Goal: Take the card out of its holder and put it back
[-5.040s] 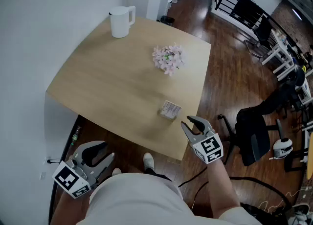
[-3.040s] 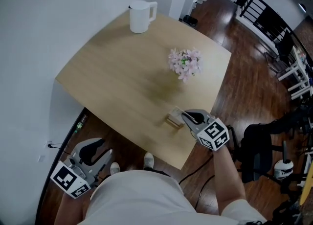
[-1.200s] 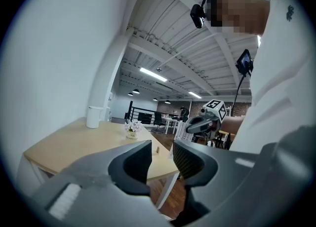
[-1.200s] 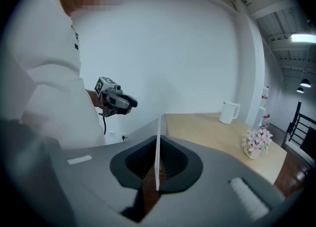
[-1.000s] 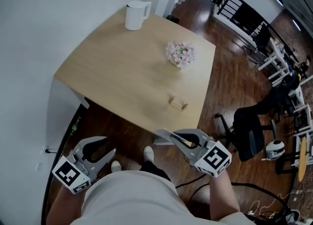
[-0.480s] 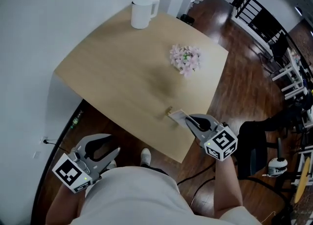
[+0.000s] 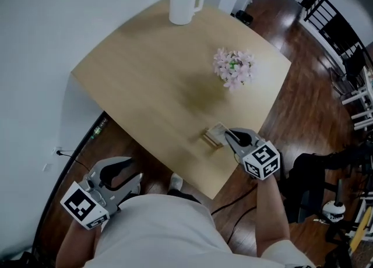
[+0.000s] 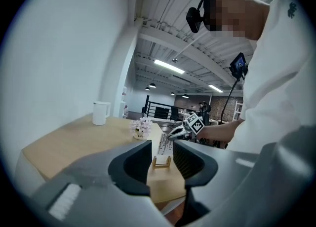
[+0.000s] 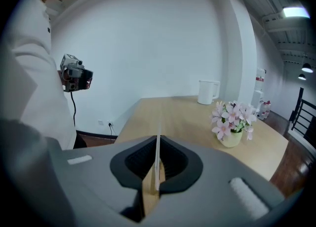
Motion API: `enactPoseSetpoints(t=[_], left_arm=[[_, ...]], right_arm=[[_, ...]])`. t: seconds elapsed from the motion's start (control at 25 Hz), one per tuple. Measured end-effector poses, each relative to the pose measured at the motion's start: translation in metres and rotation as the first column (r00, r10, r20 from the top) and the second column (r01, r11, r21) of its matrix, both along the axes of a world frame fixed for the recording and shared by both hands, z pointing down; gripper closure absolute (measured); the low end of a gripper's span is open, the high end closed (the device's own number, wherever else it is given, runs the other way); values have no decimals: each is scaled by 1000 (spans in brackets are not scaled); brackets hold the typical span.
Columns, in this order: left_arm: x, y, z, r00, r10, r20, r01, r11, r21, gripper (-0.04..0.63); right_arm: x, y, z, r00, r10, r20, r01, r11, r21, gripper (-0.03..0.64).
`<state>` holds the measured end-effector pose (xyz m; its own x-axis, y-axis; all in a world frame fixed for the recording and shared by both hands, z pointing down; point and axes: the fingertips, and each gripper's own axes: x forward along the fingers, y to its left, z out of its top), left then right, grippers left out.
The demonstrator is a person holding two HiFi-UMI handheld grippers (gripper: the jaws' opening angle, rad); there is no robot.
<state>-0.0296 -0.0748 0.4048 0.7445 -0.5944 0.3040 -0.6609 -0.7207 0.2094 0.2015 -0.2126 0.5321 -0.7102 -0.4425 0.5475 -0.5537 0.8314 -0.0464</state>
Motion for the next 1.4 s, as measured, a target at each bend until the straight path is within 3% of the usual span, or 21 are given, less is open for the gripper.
enactPoseSetpoints(t=[1.16,1.4], left_arm=[[20,-6,5,998,-51,38,53,996,-69,454],[23,-1,10,998,-57,39,60,993,-106,454]], right_arm=[[2,-6,68,996,-74,45,77,994,-80,595],[3,-9,73,997,-62,53,65,996,-57,593]])
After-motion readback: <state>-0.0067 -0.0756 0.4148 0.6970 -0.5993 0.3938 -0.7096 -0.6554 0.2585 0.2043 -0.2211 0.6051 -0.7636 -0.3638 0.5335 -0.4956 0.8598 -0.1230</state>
